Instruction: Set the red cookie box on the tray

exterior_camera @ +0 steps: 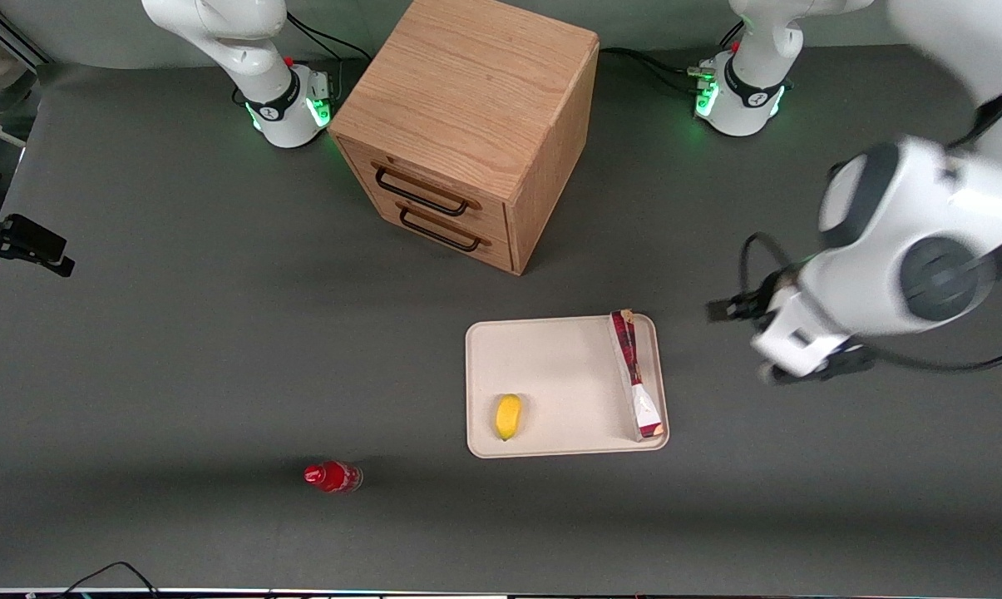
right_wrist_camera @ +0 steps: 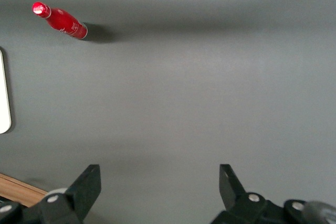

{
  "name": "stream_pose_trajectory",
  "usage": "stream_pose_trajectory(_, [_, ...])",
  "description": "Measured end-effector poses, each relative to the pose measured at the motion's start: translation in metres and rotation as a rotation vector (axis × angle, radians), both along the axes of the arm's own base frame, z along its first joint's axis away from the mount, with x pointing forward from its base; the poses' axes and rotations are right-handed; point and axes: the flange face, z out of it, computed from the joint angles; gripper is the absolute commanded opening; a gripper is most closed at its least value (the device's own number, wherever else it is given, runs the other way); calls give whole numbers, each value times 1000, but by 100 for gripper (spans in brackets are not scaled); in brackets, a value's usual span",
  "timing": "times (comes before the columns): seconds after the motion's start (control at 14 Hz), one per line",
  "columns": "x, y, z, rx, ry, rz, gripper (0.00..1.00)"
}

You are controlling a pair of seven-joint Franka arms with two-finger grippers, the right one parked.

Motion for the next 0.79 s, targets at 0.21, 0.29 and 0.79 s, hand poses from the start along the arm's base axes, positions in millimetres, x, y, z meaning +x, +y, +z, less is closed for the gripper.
stream_pose_trajectory(0.21, [-56, 77, 82, -13, 39, -82, 100])
stream_pose_trajectory(0.29, [-78, 95, 100, -20, 41, -103, 100])
stream_pose_trajectory(0.79, [-192, 136, 148, 14, -23, -165, 100])
